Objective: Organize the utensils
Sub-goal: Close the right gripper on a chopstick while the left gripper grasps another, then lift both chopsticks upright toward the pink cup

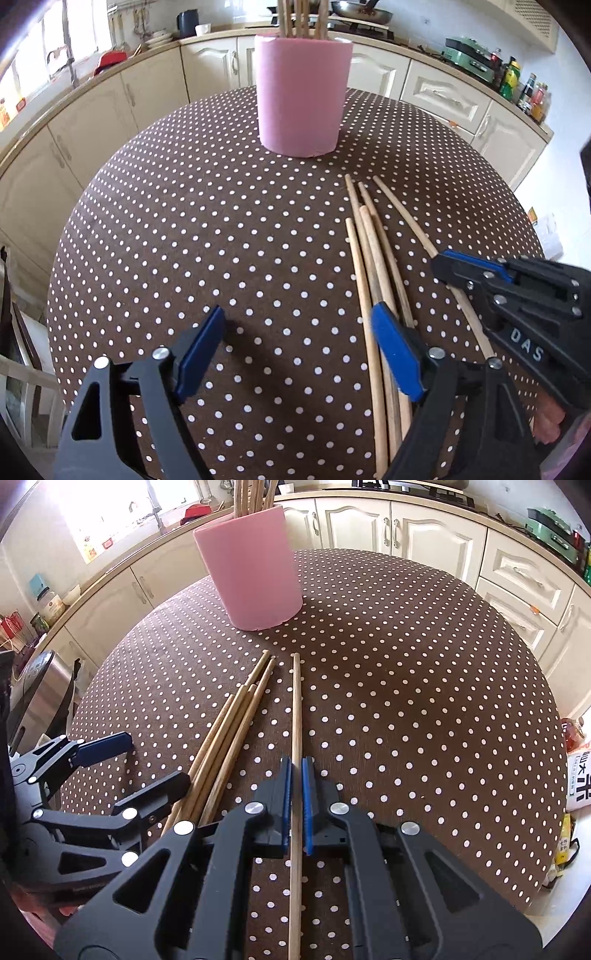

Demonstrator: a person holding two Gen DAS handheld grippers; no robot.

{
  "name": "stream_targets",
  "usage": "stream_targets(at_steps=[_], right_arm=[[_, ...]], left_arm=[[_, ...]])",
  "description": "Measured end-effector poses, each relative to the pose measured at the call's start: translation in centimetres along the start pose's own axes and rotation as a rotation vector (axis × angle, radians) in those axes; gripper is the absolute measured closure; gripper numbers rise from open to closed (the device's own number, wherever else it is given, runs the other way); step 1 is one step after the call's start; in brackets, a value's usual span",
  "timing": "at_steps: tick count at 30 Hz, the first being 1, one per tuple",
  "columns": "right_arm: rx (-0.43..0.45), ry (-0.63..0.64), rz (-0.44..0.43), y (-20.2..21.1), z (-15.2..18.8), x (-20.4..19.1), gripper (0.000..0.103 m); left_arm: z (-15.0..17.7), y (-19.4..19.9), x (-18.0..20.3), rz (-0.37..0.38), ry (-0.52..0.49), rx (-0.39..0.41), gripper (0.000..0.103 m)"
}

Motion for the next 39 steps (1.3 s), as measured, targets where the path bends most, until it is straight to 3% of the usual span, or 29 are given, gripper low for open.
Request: stream_targets(at_steps=[7, 9, 10, 11, 12, 13, 14, 23, 28, 39], right_arm=[[0.000, -0.006, -0.003, 0.1, 0.0, 0.0, 0.097], [0.001, -0.009, -0.006, 0.2, 0.1, 0.0, 0.097], [0.001, -0.011, -0.008, 0.2, 0.2, 0.0, 0.097], [0.000, -0.013, -0.010, 0.3, 0.2, 0.0, 0.097], [-0.002, -0.016, -0.013, 0.3, 0.2, 0.0, 0.097], [-0.005, -0.019, -0.014, 0.3, 0.3, 0.0, 0.097], [-0.008, -0.031, -0.018, 0.4, 0.3, 0.1, 0.097], [-0.004, -0.094, -0.052, 1.1, 0.6, 0.7, 0.097], [0.016, -0.126, -0.114, 1.8, 0.3, 0.6, 0.097], [0.217, -0.072, -0.096, 7.2, -2.2, -0.3, 0.097]], left_arm=[[-1.5, -1.5, 1.2, -0.100, -0.062, 0.003, 0.016], [-1.6, -1.4, 1.7, -0.065, -0.081, 0.023, 0.033], [-1.6, -1.2, 2.3, -0.022, -0.090, 0.036, 0.048], [-1.6, -1.1, 2.4, -0.033, -0.101, 0.048, 0.067], [-1.6, -0.9, 2.7, -0.043, -0.121, 0.061, 0.074], [-1.5, -0.9, 3.0, -0.032, -0.129, 0.068, 0.090], [-1.5, -0.8, 3.1, -0.033, -0.126, 0.077, 0.094], [-1.4, 0.1, 0.1, 0.022, 0.024, 0.172, 0.097], [-2.1, 2.1, -1.4, 0.028, 0.094, 0.296, 0.097], [-4.4, 6.3, -2.6, 0.065, 0.171, 0.414, 0.097]])
Point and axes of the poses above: each gripper's, at about its wrist camera, not at the fingertips, and y roughly against the way its jaws point, x to its right, z to its underside, the point moved 8 cm from there along -y, roughly the way its jaws point, and after that the axes turned 1 degree about -x, right-handed, at the moved point
